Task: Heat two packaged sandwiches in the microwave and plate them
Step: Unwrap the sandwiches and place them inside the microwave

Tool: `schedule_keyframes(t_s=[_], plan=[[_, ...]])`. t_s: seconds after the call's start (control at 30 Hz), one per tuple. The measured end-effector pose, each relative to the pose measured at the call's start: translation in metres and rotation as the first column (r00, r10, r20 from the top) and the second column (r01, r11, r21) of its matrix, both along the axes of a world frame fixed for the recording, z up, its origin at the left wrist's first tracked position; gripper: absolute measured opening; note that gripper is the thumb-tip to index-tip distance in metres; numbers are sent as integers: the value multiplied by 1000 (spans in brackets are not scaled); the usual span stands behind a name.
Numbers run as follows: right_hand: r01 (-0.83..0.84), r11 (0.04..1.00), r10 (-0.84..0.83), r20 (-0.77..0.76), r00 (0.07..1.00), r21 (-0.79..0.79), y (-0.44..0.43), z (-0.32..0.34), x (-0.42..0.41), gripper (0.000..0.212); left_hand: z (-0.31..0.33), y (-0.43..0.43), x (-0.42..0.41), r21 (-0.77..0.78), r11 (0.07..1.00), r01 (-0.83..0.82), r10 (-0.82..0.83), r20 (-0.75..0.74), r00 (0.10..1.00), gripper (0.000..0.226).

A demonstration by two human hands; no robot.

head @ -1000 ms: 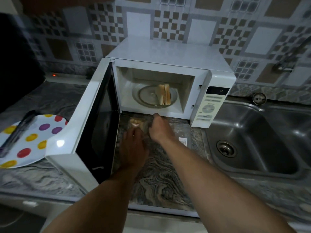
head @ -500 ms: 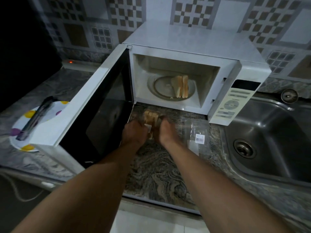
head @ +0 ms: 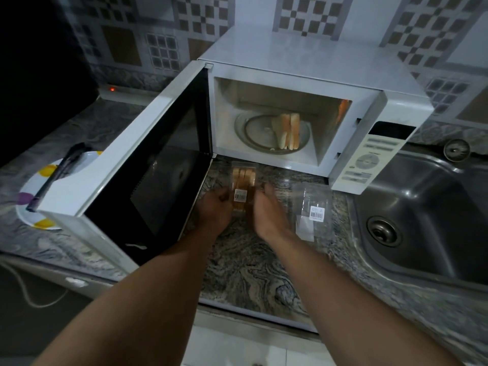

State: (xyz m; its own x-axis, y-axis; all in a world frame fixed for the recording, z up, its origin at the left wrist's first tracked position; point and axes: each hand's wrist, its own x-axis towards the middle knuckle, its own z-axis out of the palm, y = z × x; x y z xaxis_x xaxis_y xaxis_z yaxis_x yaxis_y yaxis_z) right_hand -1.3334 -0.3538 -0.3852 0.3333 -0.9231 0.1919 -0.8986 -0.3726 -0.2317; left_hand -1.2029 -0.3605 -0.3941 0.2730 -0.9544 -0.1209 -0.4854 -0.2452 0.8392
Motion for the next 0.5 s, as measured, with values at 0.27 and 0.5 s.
schedule_keyframes(t_s=[0.27, 0.5], plan=[[31, 994, -30, -7, 1000, 103, 2, -29, -7, 37, -7, -2, -7, -1, 1000, -24, 24, -58, 998, 36], [35, 997, -40, 71, 997, 72, 6, -20, -10, 34, -18, -6, -5, 12, 999, -43, 44, -79, 996, 37]])
